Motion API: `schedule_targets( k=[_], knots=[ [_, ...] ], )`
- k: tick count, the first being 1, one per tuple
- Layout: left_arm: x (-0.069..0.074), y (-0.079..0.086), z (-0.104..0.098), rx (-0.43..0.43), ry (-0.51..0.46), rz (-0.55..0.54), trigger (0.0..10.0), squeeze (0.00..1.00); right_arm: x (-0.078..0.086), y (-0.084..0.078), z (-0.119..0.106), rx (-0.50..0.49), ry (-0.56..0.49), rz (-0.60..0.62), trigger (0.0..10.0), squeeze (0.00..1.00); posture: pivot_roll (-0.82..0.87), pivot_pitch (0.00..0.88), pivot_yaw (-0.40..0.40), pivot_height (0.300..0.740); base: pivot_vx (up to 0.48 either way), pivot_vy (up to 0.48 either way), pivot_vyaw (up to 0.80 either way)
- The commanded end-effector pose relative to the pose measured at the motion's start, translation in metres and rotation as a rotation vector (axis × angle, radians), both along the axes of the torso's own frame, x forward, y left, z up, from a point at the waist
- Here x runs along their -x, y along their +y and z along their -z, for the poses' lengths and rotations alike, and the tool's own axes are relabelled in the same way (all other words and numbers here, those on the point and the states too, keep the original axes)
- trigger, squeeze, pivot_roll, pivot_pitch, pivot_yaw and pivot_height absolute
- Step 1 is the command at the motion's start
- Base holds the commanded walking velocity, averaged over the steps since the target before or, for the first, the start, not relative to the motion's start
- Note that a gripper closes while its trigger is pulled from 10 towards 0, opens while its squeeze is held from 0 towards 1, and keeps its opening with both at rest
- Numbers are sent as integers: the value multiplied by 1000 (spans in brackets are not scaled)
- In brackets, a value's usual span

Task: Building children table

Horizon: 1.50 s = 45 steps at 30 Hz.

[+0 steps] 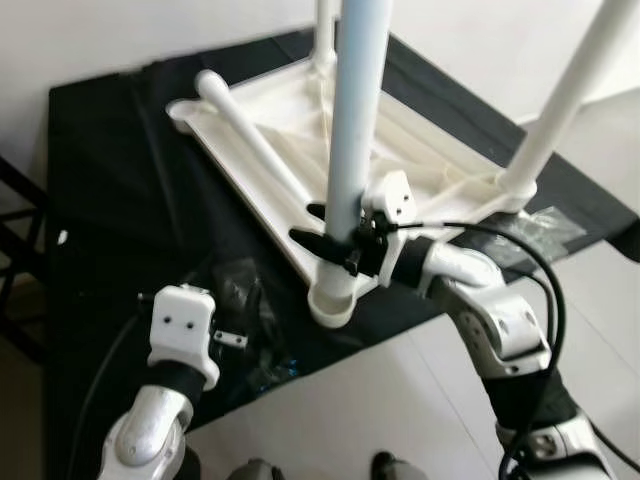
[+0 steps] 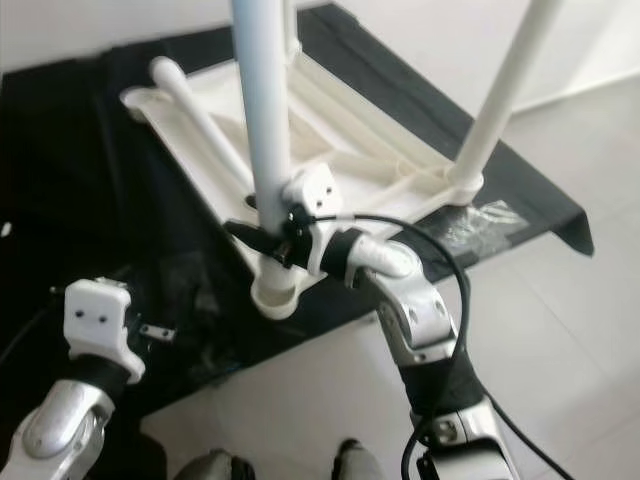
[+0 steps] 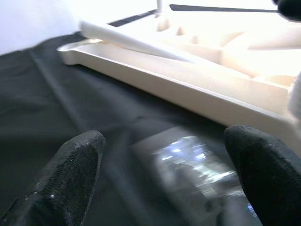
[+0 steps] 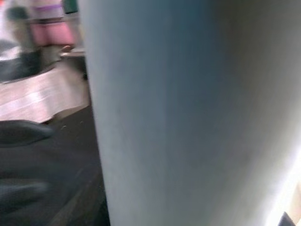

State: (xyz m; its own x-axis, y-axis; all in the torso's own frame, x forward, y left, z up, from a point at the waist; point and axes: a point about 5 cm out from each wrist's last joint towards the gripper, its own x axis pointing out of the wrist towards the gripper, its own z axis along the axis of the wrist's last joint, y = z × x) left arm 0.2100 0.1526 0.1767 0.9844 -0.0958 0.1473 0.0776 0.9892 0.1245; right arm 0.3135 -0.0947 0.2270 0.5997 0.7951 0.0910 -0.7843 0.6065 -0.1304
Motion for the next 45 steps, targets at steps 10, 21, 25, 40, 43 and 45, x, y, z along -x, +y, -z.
schedule_targets(
  k=[10,21,25,40,43,45],
  knots=[
    [-10,5,7,-30,14,4,10000,0,6,12,1,-44,-4,56,10000,0,31,102,21,740,0,0,-800],
    [3,11,28,-25,105,-71,10000,0,20,6,-18,55,-96,-256,10000,0,36,132,25,740,0,0,-727],
    [8,15,28,-27,110,-112,10000,0,23,3,-15,106,-75,-366,10000,0,40,157,22,740,0,0,0],
    [27,24,20,33,111,-185,10000,0,12,-14,-30,138,-54,-682,10000,0,61,284,16,740,0,0,0],
    [30,22,17,33,106,-164,10000,0,11,-17,-32,207,-53,-777,10000,0,65,307,17,740,0,0,0],
    [31,21,16,29,102,-151,10000,0,9,-17,-34,240,-64,-806,10000,0,66,324,21,740,0,0,0]
  ],
)
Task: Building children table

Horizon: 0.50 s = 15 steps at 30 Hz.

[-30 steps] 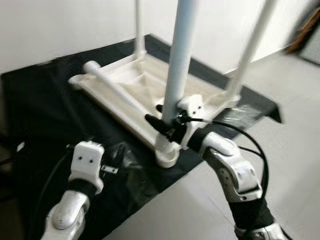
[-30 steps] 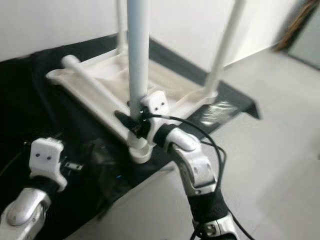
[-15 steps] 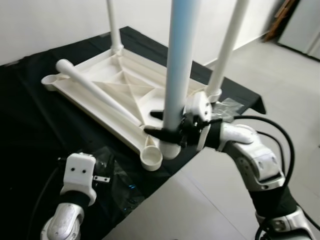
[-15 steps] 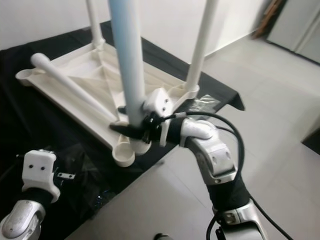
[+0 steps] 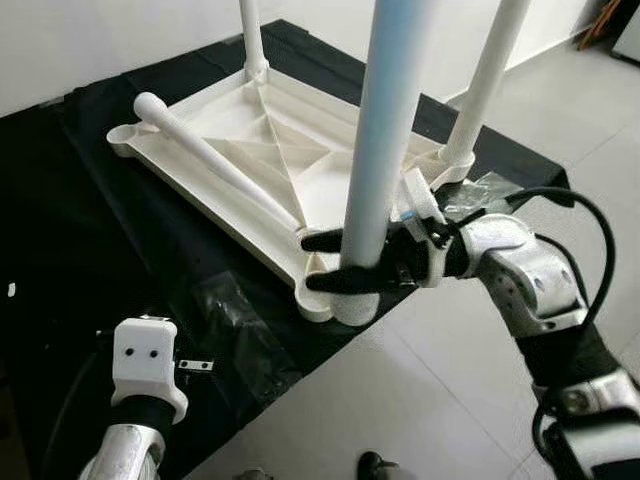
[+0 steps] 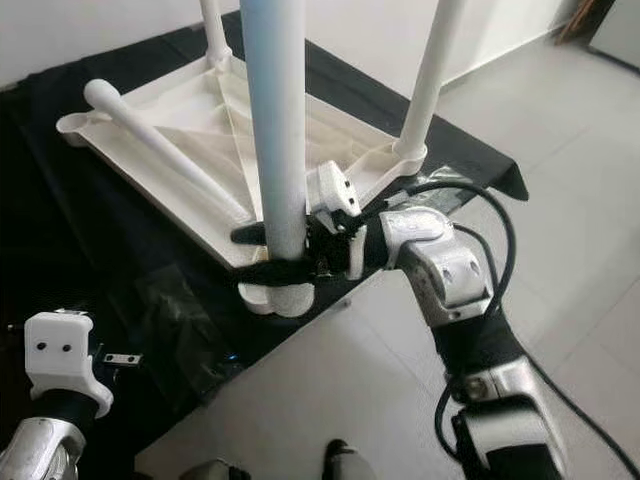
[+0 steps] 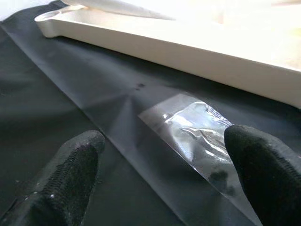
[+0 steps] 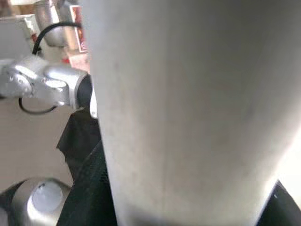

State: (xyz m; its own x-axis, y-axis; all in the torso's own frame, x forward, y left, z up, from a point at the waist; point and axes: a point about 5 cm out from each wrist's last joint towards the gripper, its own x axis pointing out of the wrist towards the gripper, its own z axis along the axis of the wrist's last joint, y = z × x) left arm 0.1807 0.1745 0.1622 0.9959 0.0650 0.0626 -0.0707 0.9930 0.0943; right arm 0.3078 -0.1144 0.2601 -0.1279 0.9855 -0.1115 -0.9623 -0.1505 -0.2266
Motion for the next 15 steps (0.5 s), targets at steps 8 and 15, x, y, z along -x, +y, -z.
schedule_targets(
  k=[8,15],
  knots=[
    [5,-8,-6,-15,-3,73,10000,0,-11,14,-15,75,-152,-118,10000,0,74,358,19,740,0,0,0],
    [7,-10,-9,-12,-5,85,10000,0,-9,29,-30,18,-134,-204,10000,0,76,374,15,740,0,0,0]
  ],
)
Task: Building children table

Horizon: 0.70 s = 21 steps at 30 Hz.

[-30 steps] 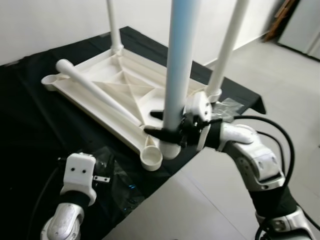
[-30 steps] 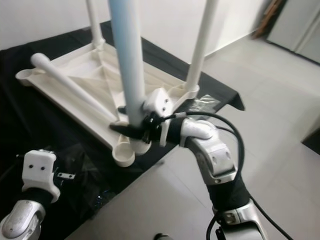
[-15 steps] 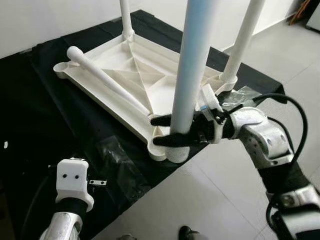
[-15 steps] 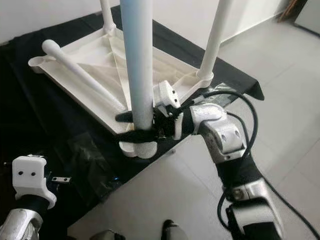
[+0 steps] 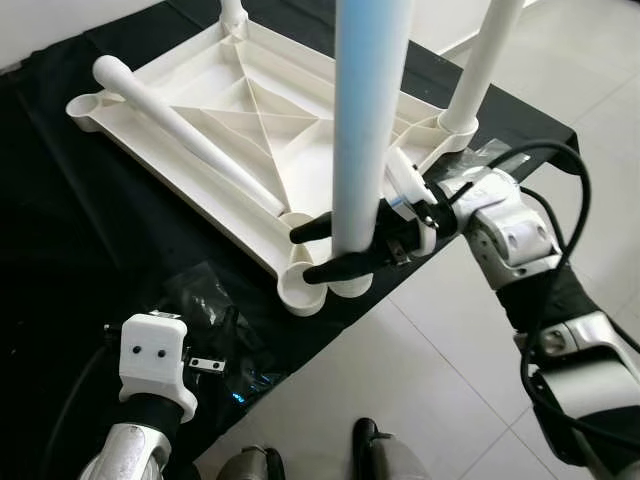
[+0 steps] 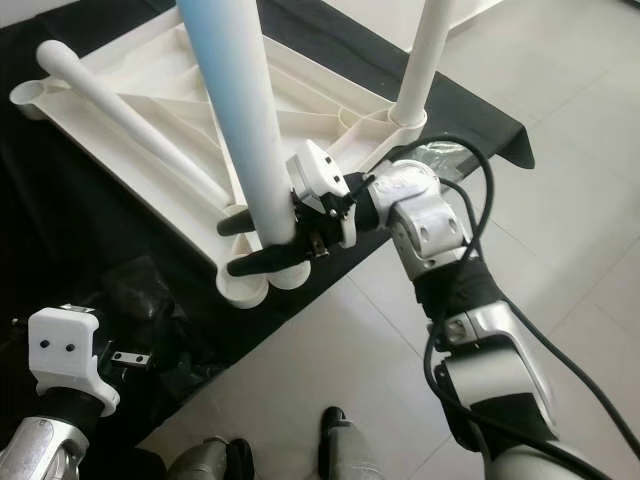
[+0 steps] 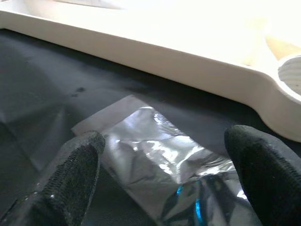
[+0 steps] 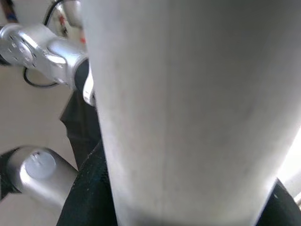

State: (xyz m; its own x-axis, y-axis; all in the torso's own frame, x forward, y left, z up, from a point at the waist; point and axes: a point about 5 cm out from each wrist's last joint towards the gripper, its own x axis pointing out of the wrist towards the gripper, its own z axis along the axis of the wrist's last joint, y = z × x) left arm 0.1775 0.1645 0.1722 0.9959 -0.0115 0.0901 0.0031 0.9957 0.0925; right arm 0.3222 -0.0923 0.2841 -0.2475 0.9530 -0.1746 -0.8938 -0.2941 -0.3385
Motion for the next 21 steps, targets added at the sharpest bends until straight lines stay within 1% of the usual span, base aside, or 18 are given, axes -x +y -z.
schedule_targets(
  k=[1,5,8,10,13,15,16,17,19,21],
  knots=[
    [4,0,1,-14,22,8,10000,0,6,7,-6,-18,-2,-63,10000,0,76,374,15,740,0,0,0],
    [4,-1,0,-10,22,15,10000,0,8,16,-14,-33,17,-121,10000,0,70,380,11,740,0,0,0],
    [3,-2,-1,-7,20,22,10000,0,10,24,-22,-29,11,-170,10000,0,64,384,5,740,0,0,0],
    [3,-3,-1,-6,20,23,10000,0,11,26,-24,-20,2,-182,10000,0,63,385,4,740,0,0,0],
    [3,-3,-1,-5,21,24,10000,0,11,27,-25,-13,-10,-190,10000,0,61,385,1,740,0,0,0],
    [2,-4,-1,0,19,24,10000,0,8,37,-26,15,-72,-191,10000,0,54,388,-6,740,0,0,0],
    [2,-4,-1,0,19,24,10000,0,8,37,-26,15,-72,-191,10000,0,54,388,-6,740,0,0,0],
    [2,-4,-2,4,15,23,10000,0,7,42,-27,9,-87,-189,10000,0,54,386,-14,740,0,0,0],
    [2,-4,-2,4,15,23,10000,0,7,42,-27,9,-87,-189,10000,0,54,386,-14,740,0,0,0],
    [2,-4,-3,-2,5,9,10000,0,4,48,-30,-38,-79,-181,10000,0,59,374,-23,740,0,0,0]
  ],
)
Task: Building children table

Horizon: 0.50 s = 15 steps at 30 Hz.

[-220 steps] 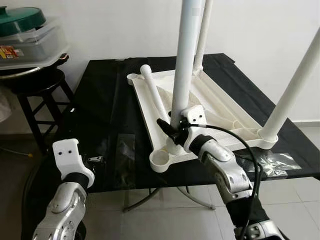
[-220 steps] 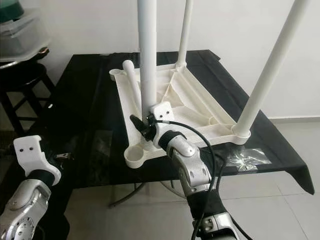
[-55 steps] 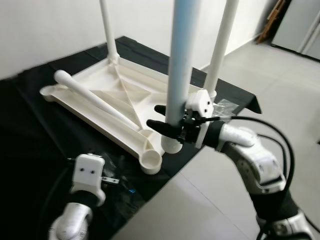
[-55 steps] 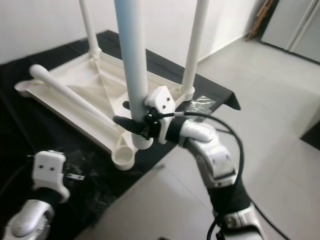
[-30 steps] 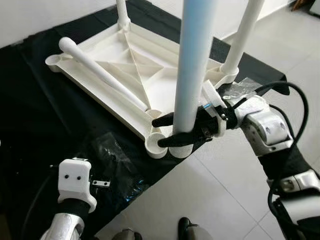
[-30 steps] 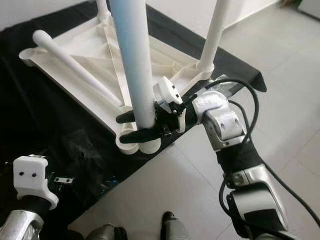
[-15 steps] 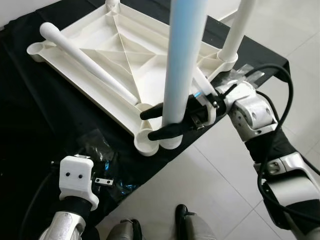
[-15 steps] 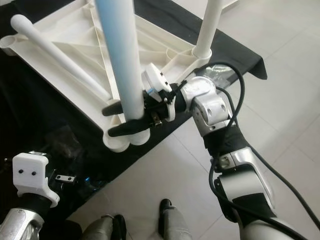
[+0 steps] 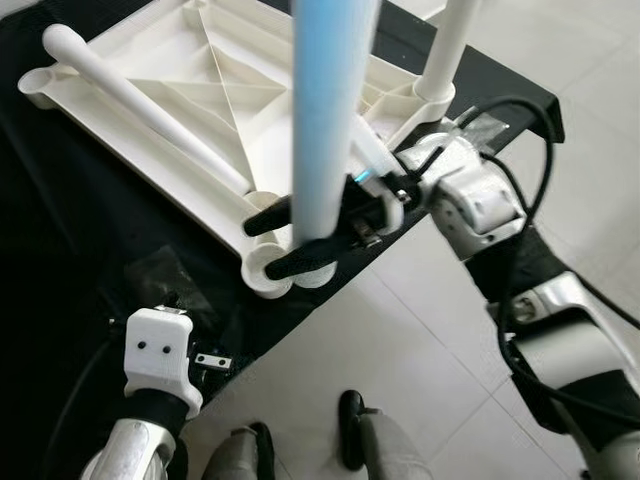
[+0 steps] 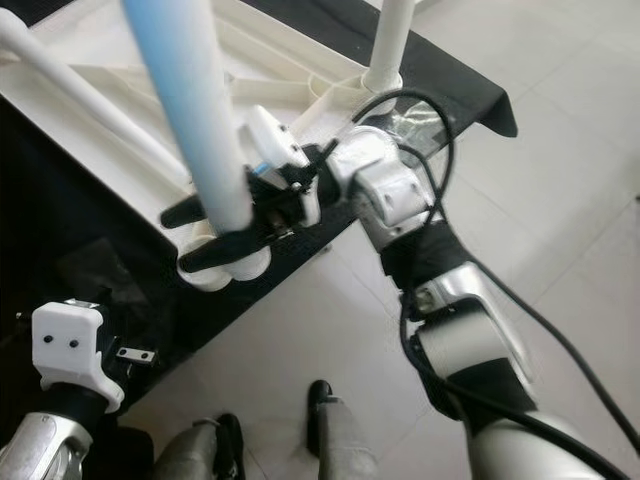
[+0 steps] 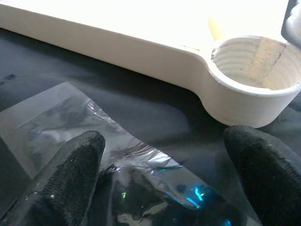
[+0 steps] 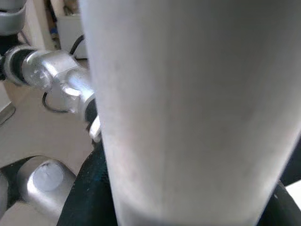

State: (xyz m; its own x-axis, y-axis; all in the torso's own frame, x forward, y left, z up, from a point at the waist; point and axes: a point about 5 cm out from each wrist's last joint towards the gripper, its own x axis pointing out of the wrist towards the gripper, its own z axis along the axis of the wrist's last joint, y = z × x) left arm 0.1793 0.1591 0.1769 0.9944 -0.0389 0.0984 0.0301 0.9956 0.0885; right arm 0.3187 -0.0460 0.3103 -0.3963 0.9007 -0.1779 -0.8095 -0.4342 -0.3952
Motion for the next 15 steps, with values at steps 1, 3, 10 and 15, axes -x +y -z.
schedule_targets(
  k=[1,3,10,15],
  knots=[
    [4,1,1,-6,13,-19,10000,0,1,2,-4,-23,-18,-10,10000,0,59,374,-23,740,0,0,0],
    [4,1,1,-6,13,-19,10000,0,1,2,-4,-23,-18,-10,10000,0,59,374,-23,740,0,0,0],
    [-3,13,5,15,20,-142,10000,0,0,-7,-9,-107,2,46,10000,0,52,291,-54,740,0,274,0],
    [-15,22,-1,50,-33,-210,10000,0,0,-23,-11,-94,-19,85,10000,0,33,256,-50,740,0,370,0]
  ],
)
